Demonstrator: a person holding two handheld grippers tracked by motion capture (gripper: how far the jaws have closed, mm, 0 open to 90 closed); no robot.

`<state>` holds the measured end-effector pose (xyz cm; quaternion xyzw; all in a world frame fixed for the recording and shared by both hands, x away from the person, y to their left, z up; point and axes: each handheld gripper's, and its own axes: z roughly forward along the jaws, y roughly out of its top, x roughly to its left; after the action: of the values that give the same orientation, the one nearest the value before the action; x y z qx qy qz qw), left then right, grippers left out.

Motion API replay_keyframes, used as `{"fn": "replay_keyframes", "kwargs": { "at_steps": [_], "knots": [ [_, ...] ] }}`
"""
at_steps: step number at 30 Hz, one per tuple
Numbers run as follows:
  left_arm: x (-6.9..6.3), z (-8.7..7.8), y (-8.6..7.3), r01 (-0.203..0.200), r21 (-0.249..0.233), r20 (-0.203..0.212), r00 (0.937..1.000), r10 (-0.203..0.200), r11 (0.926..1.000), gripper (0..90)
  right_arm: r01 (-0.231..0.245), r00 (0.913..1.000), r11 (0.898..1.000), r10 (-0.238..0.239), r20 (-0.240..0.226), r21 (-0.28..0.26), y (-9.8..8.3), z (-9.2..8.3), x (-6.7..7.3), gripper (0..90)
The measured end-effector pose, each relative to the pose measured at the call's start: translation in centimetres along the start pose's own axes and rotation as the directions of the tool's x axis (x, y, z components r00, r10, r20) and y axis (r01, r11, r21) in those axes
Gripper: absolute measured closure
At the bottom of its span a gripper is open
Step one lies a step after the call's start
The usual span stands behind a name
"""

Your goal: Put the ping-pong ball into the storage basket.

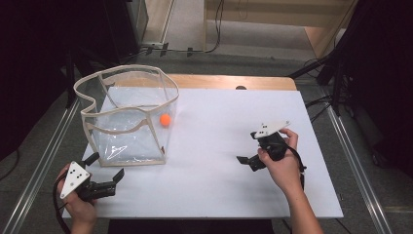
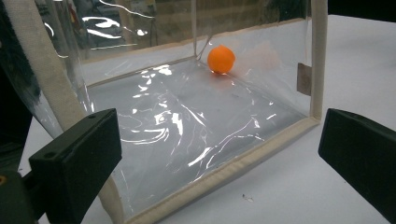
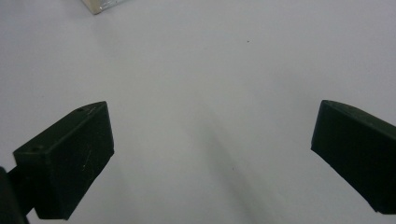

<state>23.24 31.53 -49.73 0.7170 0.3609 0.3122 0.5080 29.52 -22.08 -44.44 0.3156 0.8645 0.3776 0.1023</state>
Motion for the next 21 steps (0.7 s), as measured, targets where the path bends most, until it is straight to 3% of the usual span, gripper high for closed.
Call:
{"fn": "replay_keyframes", "kwargs": {
  "at_steps": [21],
  "knots": [
    [0.0, 0.0, 0.0, 0.002, -0.002, -0.001, 1.0, -0.002, 1.0, 0.0, -0.069, 0.997, 0.994, 0.072, 0.031, -0.088, -4.4, -1.6, -0.7, 0.0]
  ]
}}
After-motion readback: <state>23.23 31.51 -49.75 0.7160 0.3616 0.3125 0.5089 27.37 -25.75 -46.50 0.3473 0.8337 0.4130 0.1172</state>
